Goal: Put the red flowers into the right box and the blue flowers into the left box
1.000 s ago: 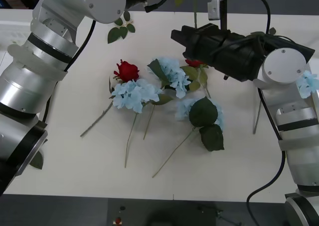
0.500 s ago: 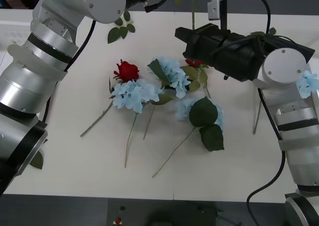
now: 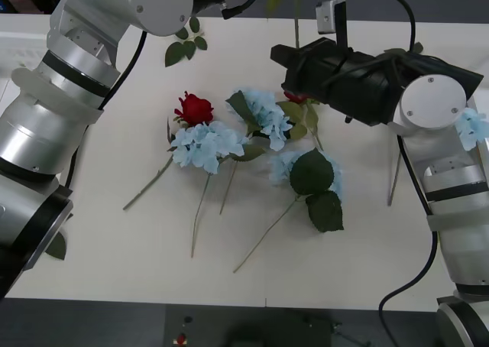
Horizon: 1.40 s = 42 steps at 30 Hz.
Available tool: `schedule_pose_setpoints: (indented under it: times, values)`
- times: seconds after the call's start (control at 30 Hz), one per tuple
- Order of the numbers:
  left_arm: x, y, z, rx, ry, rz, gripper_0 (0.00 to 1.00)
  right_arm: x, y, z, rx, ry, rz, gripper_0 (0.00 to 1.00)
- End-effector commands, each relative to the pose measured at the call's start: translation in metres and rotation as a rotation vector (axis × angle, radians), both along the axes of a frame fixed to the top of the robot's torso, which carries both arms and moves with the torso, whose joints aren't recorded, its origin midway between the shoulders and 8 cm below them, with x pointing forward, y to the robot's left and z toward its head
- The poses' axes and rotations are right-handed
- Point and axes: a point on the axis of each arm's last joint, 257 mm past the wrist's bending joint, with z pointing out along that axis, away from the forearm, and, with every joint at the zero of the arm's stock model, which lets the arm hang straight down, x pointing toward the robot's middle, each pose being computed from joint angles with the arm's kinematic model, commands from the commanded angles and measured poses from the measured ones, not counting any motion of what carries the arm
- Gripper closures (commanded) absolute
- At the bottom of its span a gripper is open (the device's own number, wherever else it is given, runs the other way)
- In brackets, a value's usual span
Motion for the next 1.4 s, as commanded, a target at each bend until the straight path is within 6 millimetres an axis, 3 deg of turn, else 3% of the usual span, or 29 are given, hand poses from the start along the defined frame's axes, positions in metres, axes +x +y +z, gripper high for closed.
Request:
schedule_pose_setpoints:
  times: [0.03,0.1,0.2,0.23,0.33,0.37,0.43,0.5,0.63,0.73,0.87,1.1,1.27,1.4]
  values:
    - [-0.013,-0.011,0.042,-0.045,-0.045,-0.029,0.0,0.006,-0.023,0.004,-0.014,0.074,-0.026,1.0]
    - [-0.013,-0.011,0.042,-0.045,-0.045,-0.029,0.0,0.008,-0.034,-0.003,-0.035,0.109,-0.039,1.0]
    - [-0.013,-0.011,0.042,-0.045,-0.045,-0.029,0.0,0.006,-0.072,-0.024,-0.055,0.266,-0.075,1.0]
    - [-0.003,0.002,0.027,-0.051,-0.022,-0.002,0.0,0.005,-0.08,-0.027,-0.047,0.307,-0.085,1.0]
    - [0.007,0.039,0.021,-0.021,-0.036,0.049,0.0,-0.003,-0.134,-0.042,-0.073,0.485,-0.162,1.0]
    - [0.01,0.05,0.01,0.01,-0.024,0.062,0.0,-0.005,-0.145,-0.043,-0.083,0.509,-0.177,1.0]
    - [0.004,0.081,-0.028,0.142,0.029,0.078,0.0,-0.015,-0.199,-0.044,-0.148,0.599,-0.256,1.0]
    - [-0.004,0.103,-0.055,0.219,0.088,0.083,0.0,-0.023,-0.234,-0.042,-0.174,0.651,-0.317,1.0]
    - [-0.032,0.18,-0.155,0.494,0.259,0.101,0.0,-0.054,-0.344,-0.037,-0.315,0.785,-0.556,1.0]
    - [-0.047,0.22,-0.21,0.69,0.31,0.076,0.0,-0.076,-0.401,-0.034,-0.395,0.863,-0.691,1.0]
    - [-0.052,0.26,-0.267,0.885,0.356,0.04,0.0,-0.089,-0.465,-0.033,-0.464,0.9,-0.85,1.0]
    - [-0.037,0.285,-0.33,1.042,0.375,0.005,0.0,-0.088,-0.54,-0.058,-0.595,0.877,-1.029,1.0]
    - [-0.026,0.281,-0.366,1.161,0.389,-0.009,0.0,-0.074,-0.59,-0.097,-0.596,0.821,-1.119,1.0]
    - [-0.022,0.277,-0.384,1.27,0.38,-0.021,0.0,-0.072,-0.63,-0.114,-0.666,0.742,-1.195,1.0]
